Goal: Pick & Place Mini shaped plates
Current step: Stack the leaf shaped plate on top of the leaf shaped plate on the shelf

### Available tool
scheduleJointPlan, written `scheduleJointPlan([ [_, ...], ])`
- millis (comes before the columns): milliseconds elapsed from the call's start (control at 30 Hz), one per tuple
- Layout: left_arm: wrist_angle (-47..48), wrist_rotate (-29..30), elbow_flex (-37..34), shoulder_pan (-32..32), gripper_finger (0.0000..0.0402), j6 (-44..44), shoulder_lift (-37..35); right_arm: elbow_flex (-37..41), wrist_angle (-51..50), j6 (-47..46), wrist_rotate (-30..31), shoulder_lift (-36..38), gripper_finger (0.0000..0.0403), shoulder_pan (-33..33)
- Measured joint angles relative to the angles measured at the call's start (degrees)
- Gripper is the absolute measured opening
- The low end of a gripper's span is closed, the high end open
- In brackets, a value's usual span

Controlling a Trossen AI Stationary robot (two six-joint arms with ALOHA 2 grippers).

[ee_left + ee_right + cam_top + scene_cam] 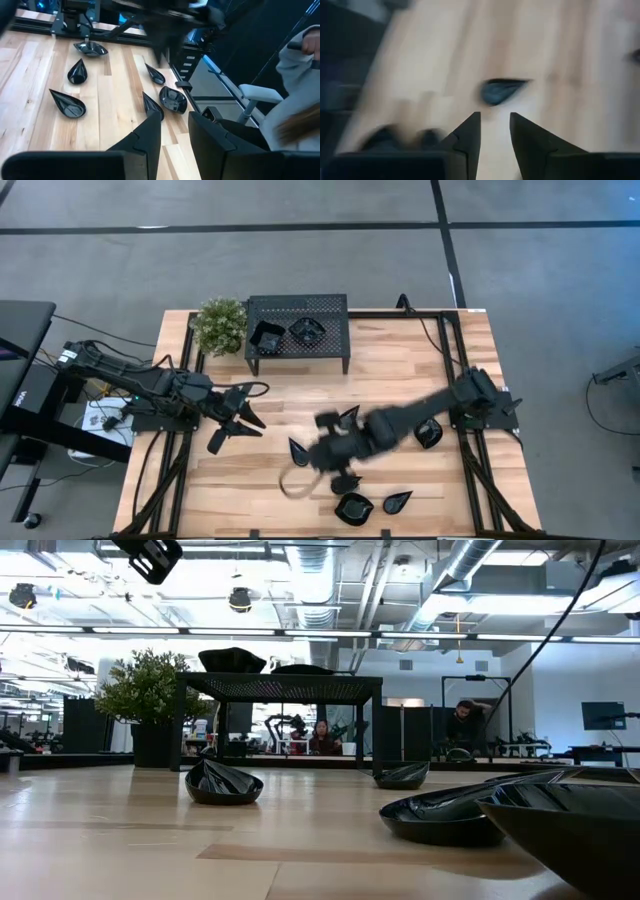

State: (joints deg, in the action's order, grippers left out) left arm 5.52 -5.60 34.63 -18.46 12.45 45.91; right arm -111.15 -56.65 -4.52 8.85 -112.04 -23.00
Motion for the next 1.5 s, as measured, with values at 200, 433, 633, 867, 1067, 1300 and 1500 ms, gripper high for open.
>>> scheduleJointPlan([
  [200,0.0,0.0,0.0,0.0,0.01,0.0,0.0,0.9,0.4,-20.3,-0.2,-3.8,0.0098,-10.0],
  [433,0.0,0.0,0.0,0.0,0.01,0.0,0.0,0.9,0.4,-29.5,-3.0,-12.4,0.0102,-17.6],
  [633,0.0,0.0,0.0,0.0,0.01,0.0,0.0,0.9,0.6,-36.8,-6.1,-15.1,0.013,-17.7],
  [867,0.0,0.0,0.0,0.0,0.01,0.0,0.0,0.9,4.7,-42.1,-8.1,-17.8,0.0165,-17.6],
  [1067,0.0,0.0,0.0,0.0,0.01,-0.1,0.0,0.9,5.2,-42.1,-9.2,-20.5,0.017,-18.9],
  [1300,0.0,0.0,0.0,0.0,0.01,-0.2,0.0,0.9,1.3,-42.1,-4.9,-20.3,0.0155,-18.5],
  [1500,0.0,0.0,0.0,0.0,0.01,-0.2,0.0,0.9,1.3,-42.0,-3.3,-20.4,0.0135,-18.7],
])
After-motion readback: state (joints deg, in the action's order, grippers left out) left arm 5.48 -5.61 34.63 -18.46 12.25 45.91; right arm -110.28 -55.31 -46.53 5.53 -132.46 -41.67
